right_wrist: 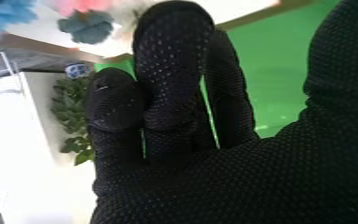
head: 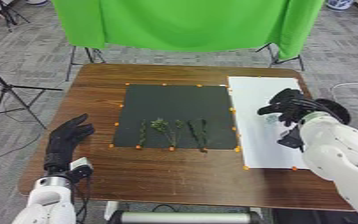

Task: Arrange flowers

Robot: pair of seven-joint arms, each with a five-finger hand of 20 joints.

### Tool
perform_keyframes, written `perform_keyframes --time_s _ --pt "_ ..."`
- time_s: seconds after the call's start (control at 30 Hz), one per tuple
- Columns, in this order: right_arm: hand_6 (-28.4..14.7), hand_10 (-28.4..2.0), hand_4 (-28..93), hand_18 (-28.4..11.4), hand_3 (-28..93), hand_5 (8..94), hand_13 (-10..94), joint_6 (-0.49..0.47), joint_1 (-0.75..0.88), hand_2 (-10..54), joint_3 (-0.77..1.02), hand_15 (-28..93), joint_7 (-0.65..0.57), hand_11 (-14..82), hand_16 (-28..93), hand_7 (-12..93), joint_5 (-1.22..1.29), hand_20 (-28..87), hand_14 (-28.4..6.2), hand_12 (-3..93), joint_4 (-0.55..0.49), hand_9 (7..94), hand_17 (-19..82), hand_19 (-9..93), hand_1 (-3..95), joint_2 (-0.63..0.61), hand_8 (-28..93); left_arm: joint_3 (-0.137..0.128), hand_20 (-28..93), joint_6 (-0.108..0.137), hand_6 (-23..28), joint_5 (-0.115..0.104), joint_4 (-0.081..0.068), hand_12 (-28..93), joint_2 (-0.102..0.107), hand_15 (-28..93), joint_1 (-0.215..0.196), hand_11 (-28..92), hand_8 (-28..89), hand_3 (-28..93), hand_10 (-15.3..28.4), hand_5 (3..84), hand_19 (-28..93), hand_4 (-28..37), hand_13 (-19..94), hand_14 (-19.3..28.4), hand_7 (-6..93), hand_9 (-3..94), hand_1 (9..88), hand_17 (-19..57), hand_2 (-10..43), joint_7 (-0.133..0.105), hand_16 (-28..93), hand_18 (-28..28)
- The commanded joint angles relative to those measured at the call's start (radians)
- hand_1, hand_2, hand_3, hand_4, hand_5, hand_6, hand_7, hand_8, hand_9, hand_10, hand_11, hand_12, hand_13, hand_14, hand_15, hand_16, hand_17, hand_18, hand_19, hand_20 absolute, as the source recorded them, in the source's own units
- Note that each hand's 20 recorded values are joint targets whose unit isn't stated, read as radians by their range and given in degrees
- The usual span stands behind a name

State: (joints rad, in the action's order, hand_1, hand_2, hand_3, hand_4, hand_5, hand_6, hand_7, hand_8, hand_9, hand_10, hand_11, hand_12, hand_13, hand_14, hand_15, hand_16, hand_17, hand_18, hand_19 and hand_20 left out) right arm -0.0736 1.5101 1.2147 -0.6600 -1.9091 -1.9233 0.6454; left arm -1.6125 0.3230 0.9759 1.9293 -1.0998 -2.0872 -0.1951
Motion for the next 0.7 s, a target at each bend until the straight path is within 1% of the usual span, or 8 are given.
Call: perform_keyframes --time_s 0.03,0.27,0.3,0.33,0.43,0.57,0.63,0.7 --pt "0.5 -17.4 -8 -12.6 65 53.2 86 -0.010 0.049 -9.5 -0.001 53 -0.023 13.7 29 13 -0.028 37 -6.5 20.3 0.029 61.3 61 92 29.6 0.004 -6 0.010 19 -0.015 -1.7 0.000 -0.010 12 -0.005 26 -0.017 23 -9 69 13.6 52.6 13 -24.7 44 16.7 16.5 53.2 26.9 8.8 21.6 0.022 -2 13.3" --pt "1.0 -17.2 -8 -12.6 65 54.3 86 0.010 0.067 -9.5 -0.014 54 -0.025 14.6 29 14 -0.033 37 -6.2 20.4 0.052 62.3 61 92 31.0 0.006 -6 0.012 19 -0.020 -1.9 0.001 -0.012 12 -0.004 26 -0.014 23 -9 69 13.6 52.5 13 -24.7 44 16.7 16.4 53.3 27.0 8.8 21.6 0.023 -2 13.3" --pt "1.1 -17.1 -8 -12.6 65 54.7 86 0.018 0.065 -9.5 -0.021 54 -0.022 14.7 29 14 -0.033 37 -6.2 20.3 0.057 62.5 61 93 31.3 0.009 -6 0.011 19 -0.017 -1.9 0.000 -0.009 12 -0.005 26 -0.020 23 -9 69 13.6 52.5 13 -24.6 44 16.8 16.5 53.3 26.9 8.8 21.6 0.022 -2 13.3" --pt "1.0 -17.2 -8 -12.6 66 55.2 86 0.038 0.072 -9.5 -0.023 54 -0.022 15.0 29 14 -0.031 37 -6.2 20.3 0.055 62.9 61 93 32.3 0.007 -6 0.013 19 -0.020 -1.9 0.000 -0.012 12 -0.004 26 -0.014 23 -9 69 13.6 52.5 13 -24.6 44 16.7 16.5 53.3 26.9 8.8 21.6 0.022 -2 13.3" --pt "1.5 -16.5 -8 -12.4 67 57.4 87 0.080 0.078 -9.5 -0.045 54 -0.022 16.0 29 16 -0.042 37 -5.7 20.2 0.060 64.7 62 93 36.8 0.010 -7 0.011 19 -0.022 -2.0 0.001 -0.011 12 -0.005 26 -0.018 23 -9 69 13.6 52.5 13 -24.6 44 16.8 16.5 53.3 26.9 8.8 21.6 0.024 -2 13.3" --pt "1.3 -14.5 -11 -11.2 68 61.9 89 0.158 0.091 -9.5 -0.067 55 -0.011 18.8 29 18 -0.044 37 -4.5 19.6 0.061 69.7 64 93 44.9 0.010 -8 0.009 19 -0.016 -1.8 -0.001 -0.010 12 -0.008 26 -0.021 23 -9 69 13.6 52.5 13 -24.7 44 16.7 16.3 53.2 27.0 8.8 21.6 0.019 -2 13.3" --pt "1.0 -13.8 -13 -11.1 67 64.2 90 0.187 0.100 -9.5 -0.074 55 -0.006 17.4 30 19 -0.049 39 -3.9 23.3 0.058 72.8 64 93 49.0 0.011 -2 0.008 19 -0.013 -1.8 -0.003 -0.011 12 -0.009 26 -0.021 23 -9 69 13.6 52.5 13 -24.7 44 16.7 16.3 53.2 26.9 8.8 21.6 0.018 -2 13.3" --pt "-0.2 -12.7 -13 -10.5 61 68.5 91 0.239 0.105 -9.5 -0.087 55 0.009 9.5 30 19 -0.057 40 -3.2 32.2 0.062 79.2 66 93 57.0 0.007 7 0.006 19 -0.010 -1.7 -0.005 -0.010 12 -0.011 26 -0.026 23 -9 69 13.7 52.4 13 -24.7 44 16.7 16.3 53.2 26.9 8.8 21.6 0.017 -2 13.3"
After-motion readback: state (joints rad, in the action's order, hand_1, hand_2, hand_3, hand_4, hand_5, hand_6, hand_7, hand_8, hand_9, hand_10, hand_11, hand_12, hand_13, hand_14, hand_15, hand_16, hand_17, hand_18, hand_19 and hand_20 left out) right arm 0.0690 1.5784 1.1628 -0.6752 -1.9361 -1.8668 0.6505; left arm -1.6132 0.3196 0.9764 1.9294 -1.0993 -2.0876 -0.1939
